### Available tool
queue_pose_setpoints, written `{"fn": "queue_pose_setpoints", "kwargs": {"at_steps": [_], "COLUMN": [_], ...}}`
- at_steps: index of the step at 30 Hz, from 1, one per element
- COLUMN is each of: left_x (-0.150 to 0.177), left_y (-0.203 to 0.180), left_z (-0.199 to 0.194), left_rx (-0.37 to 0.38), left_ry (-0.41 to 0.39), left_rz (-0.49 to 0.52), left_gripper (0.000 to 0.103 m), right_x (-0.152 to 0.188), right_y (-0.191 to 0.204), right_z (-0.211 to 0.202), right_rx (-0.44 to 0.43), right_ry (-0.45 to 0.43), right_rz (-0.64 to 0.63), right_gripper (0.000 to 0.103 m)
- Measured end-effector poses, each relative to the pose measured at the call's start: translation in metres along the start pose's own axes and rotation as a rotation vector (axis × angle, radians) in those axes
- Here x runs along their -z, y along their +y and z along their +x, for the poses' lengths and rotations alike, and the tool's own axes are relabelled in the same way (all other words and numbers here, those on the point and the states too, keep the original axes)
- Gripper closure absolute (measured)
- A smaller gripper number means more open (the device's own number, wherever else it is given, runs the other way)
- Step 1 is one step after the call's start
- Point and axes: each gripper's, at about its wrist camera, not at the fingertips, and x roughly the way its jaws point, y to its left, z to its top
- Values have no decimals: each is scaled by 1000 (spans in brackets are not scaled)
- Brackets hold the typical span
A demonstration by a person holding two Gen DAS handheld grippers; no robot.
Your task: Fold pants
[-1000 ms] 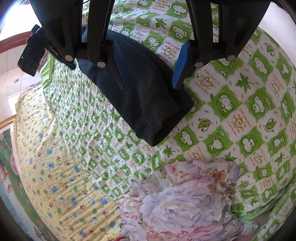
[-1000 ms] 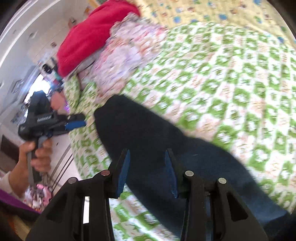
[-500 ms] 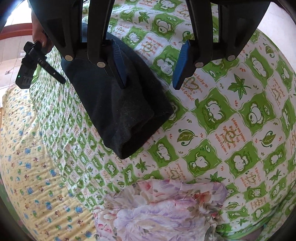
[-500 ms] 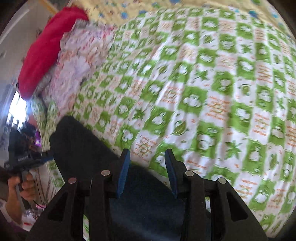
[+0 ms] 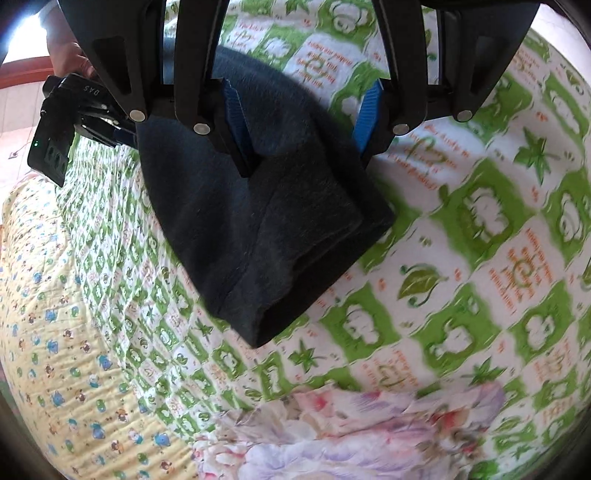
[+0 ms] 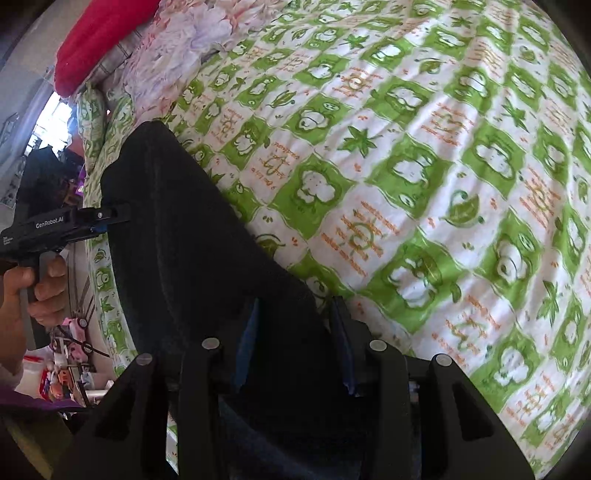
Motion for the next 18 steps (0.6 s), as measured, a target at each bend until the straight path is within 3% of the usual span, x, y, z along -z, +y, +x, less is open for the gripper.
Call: {"fn": "queue_pose_setpoints", "kwargs": {"at_steps": [1,3,6,11,14,18], "left_x": [-1,-2,1,6,0,-12], "left_y": [-1,-1,-7,-25,-27,-11], "left_z": [0,-1,-20,-66,-71,-40], "left_rx": [7,35,77,119,106,57], "left_ry": [-10,-13,-80,-238,-272,-225], "left_rz": [6,12,40,164,200,203], "left_gripper": [66,78,85,86,86,83], "right_x": [-1,-2,-1,-8,-17,-25], "right_y": [2,4,11,22,26,24], "right_z": [1,0,-20,-67,-69,-33], "right_rx": [-14,-11,28,140,185,241], "right_ry": [4,7,-50,-245,-315,-276], "right_rz": [-10,-11,-38,-66,-65,-32], "right_gripper": [73,80,88,89,89,88]}}
